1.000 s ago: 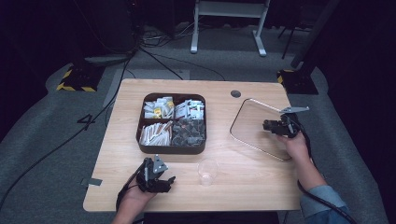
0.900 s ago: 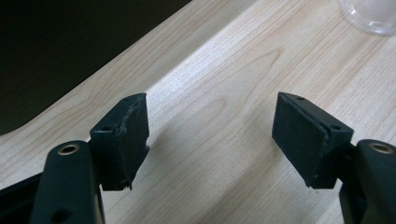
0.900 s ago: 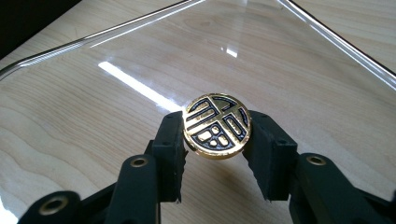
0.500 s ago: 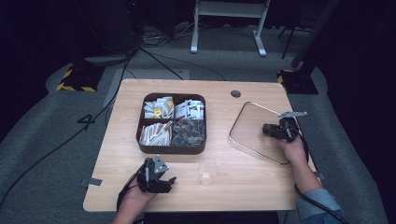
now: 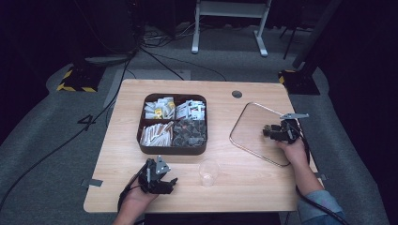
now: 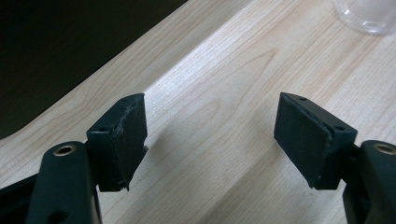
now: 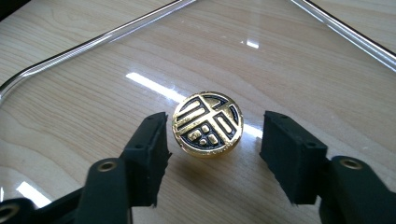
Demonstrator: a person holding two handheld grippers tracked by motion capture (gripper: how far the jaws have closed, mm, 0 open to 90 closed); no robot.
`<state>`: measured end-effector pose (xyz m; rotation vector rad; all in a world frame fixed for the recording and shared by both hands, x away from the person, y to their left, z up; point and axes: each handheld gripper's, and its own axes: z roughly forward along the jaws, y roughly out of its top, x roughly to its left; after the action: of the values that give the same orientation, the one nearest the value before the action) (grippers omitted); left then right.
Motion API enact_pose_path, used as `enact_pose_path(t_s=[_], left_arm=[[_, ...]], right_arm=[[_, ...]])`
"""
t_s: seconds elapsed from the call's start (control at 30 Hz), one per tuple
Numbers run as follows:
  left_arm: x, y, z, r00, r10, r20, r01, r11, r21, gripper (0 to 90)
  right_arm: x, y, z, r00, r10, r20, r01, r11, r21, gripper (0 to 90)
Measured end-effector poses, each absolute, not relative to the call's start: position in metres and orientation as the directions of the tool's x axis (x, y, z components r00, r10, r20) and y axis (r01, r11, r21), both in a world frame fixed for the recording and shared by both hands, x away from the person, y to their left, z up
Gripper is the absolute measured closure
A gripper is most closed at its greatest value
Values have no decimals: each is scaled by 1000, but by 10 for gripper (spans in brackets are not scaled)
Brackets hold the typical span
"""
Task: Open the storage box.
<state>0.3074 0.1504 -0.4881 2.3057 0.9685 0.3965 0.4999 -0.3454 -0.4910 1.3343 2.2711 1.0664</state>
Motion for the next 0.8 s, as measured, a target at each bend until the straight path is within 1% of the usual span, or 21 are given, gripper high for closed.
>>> enact_pose_path(t_s=[0.13, 0.4, 0.6, 0.77, 0.8], left_arm=[[307, 149, -487, 703, 711, 29, 537, -557, 634, 248], [308, 147, -484, 714, 700, 16, 529, -554, 643, 242], [306, 148, -479, 713, 701, -2, 531, -537, 656, 244], [303, 148, -475, 721, 693, -9, 518, -530, 672, 245], [301, 146, -473, 725, 688, -7, 512, -533, 674, 244]], right_arm=[[499, -345, -490, -531, 841, 103, 616, 300, 729, 369], [489, -343, -477, -550, 831, 87, 577, 302, 759, 363], [470, -343, -461, -589, 798, 127, 538, 270, 799, 363], [455, -340, -454, -624, 772, 121, 512, 286, 810, 370], [446, -337, -451, -643, 757, 116, 497, 298, 815, 394]])
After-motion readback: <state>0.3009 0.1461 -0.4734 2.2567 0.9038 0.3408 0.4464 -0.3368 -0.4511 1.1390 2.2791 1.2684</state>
